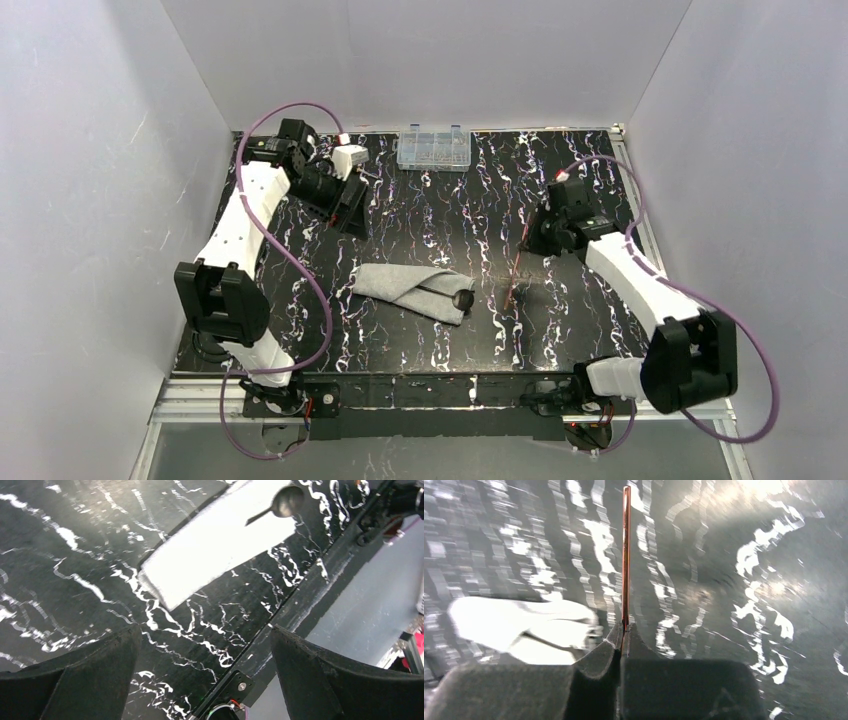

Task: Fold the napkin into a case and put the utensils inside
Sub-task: Pick up the knife from the center of the board, then pass from the right arm to the left

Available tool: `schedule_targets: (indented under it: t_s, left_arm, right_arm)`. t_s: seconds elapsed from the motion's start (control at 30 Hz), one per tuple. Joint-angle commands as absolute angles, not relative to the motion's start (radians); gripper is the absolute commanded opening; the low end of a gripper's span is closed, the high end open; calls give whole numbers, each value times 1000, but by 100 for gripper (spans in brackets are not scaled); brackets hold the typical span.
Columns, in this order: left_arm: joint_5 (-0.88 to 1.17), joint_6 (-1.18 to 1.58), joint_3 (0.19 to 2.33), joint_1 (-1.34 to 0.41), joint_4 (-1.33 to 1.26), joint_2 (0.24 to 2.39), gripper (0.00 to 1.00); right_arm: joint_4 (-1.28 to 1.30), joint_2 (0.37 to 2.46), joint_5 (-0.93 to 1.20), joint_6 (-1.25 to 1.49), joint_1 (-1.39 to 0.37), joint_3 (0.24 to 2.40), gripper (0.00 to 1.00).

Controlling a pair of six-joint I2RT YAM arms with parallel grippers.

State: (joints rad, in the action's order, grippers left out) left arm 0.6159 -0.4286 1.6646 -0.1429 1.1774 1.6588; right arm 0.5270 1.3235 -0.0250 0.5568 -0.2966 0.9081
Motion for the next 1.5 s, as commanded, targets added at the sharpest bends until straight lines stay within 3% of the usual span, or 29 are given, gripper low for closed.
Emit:
schedule_targets:
  t_s: [0.0, 0.47, 0.8, 1.0, 1.17, 1.23, 1.43, 1.47]
  left_arm:
    - [724, -448, 1673, -220, 1225, 1634, 98]
    - [984, -75, 1639, -338, 920, 1560, 98]
    - [993, -41, 1561, -338, 874, 1543, 96]
    - [1036, -20, 1512, -338, 856, 1514, 71]
    - [1045, -53, 1510, -338, 879, 1511, 24]
    - [1036, -86, 1516, -339, 902, 1513, 0]
    - [960, -219, 1536, -339, 994, 1520, 0]
    - [942, -260, 1541, -338, 1015, 1521, 0]
  right_arm:
    - [416, 1209, 117, 716, -312, 1002, 1]
    - [-56, 1312, -27, 1005, -684, 1198, 1]
    - [-141, 1356, -150, 1016, -811, 1226, 1]
    - [-159, 1371, -178, 1015, -841, 1234, 1]
    - [-156, 1368, -193, 1014, -850, 1218, 1]
    - [-150, 1360, -202, 1010, -849, 1210, 1]
    - [-67, 1355, -117, 941, -832, 1215, 2]
    - [-25, 1362, -36, 902, -808, 1238, 8]
